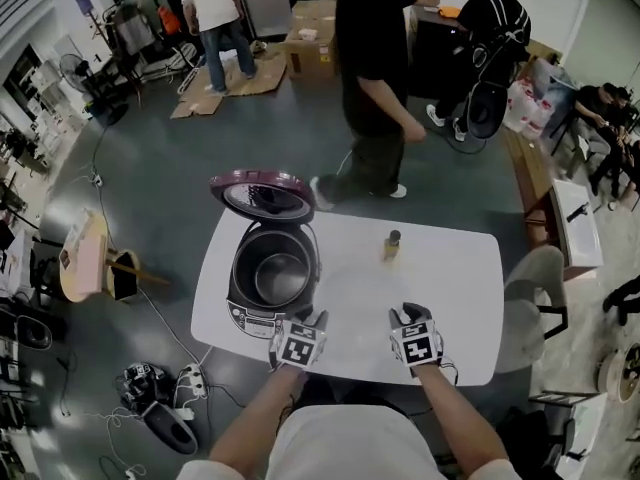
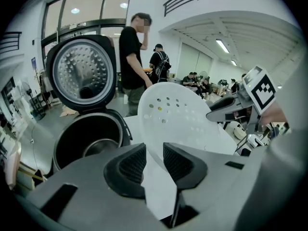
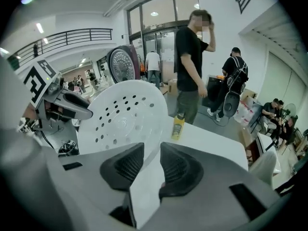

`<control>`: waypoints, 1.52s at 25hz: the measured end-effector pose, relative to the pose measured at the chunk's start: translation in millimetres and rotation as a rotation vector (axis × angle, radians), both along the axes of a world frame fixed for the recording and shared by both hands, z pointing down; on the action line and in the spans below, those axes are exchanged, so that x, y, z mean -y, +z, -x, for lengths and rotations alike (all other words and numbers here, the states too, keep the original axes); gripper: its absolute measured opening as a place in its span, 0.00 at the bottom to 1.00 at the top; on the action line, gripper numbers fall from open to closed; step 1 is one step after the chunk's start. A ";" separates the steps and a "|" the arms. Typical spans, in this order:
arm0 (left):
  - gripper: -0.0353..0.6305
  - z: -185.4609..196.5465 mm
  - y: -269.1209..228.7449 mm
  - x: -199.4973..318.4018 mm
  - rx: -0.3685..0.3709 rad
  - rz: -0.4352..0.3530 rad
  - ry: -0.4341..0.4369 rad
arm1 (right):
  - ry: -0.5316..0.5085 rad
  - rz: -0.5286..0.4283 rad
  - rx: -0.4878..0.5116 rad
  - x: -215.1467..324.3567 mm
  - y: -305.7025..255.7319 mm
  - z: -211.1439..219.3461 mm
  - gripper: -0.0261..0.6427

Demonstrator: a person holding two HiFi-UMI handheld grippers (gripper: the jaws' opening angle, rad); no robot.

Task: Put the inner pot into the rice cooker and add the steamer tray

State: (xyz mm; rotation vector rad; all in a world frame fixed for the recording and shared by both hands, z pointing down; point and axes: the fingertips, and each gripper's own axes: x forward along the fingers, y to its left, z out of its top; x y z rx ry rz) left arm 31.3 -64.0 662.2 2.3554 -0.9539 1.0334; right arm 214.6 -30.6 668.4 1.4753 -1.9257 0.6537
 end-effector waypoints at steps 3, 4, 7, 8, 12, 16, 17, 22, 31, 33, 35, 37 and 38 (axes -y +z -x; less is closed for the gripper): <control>0.24 22.9 -10.4 8.8 0.000 -0.006 -0.035 | -0.036 -0.015 0.000 14.4 -10.7 22.3 0.21; 0.24 31.0 -11.7 10.9 0.001 -0.007 -0.049 | -0.050 -0.019 0.001 17.9 -12.1 30.2 0.21; 0.24 52.0 -13.9 18.6 0.000 -0.016 -0.085 | -0.093 -0.025 -0.002 29.3 -16.9 50.9 0.22; 0.24 58.2 -14.8 21.7 -0.001 -0.019 -0.094 | -0.107 -0.023 -0.001 33.3 -19.8 57.9 0.21; 0.24 83.7 -16.3 31.5 -0.008 -0.022 -0.125 | -0.146 -0.021 -0.006 47.5 -25.8 85.4 0.22; 0.24 107.1 -17.4 43.1 -0.014 -0.026 -0.151 | -0.175 -0.023 -0.019 64.0 -29.0 108.2 0.22; 0.24 112.8 -18.0 46.2 -0.014 -0.026 -0.157 | -0.182 -0.023 -0.020 68.0 -30.1 113.9 0.21; 0.24 144.7 -20.0 58.8 -0.023 -0.022 -0.187 | -0.220 -0.025 -0.026 86.5 -35.2 145.5 0.21; 0.23 184.5 -15.9 85.4 -0.029 -0.008 -0.221 | -0.254 -0.026 -0.038 117.6 -33.9 184.8 0.21; 0.23 191.3 -16.3 93.3 -0.038 -0.010 -0.230 | -0.253 -0.026 -0.033 124.3 -33.7 191.6 0.21; 0.23 195.7 -16.2 100.5 -0.041 -0.011 -0.234 | -0.254 -0.024 -0.030 130.5 -32.8 196.3 0.21; 0.23 200.4 -14.7 106.8 -0.037 -0.006 -0.232 | -0.257 -0.019 -0.031 136.4 -32.0 201.2 0.21; 0.23 203.4 -13.5 109.8 -0.033 -0.001 -0.230 | -0.258 -0.016 -0.032 139.4 -31.6 204.2 0.21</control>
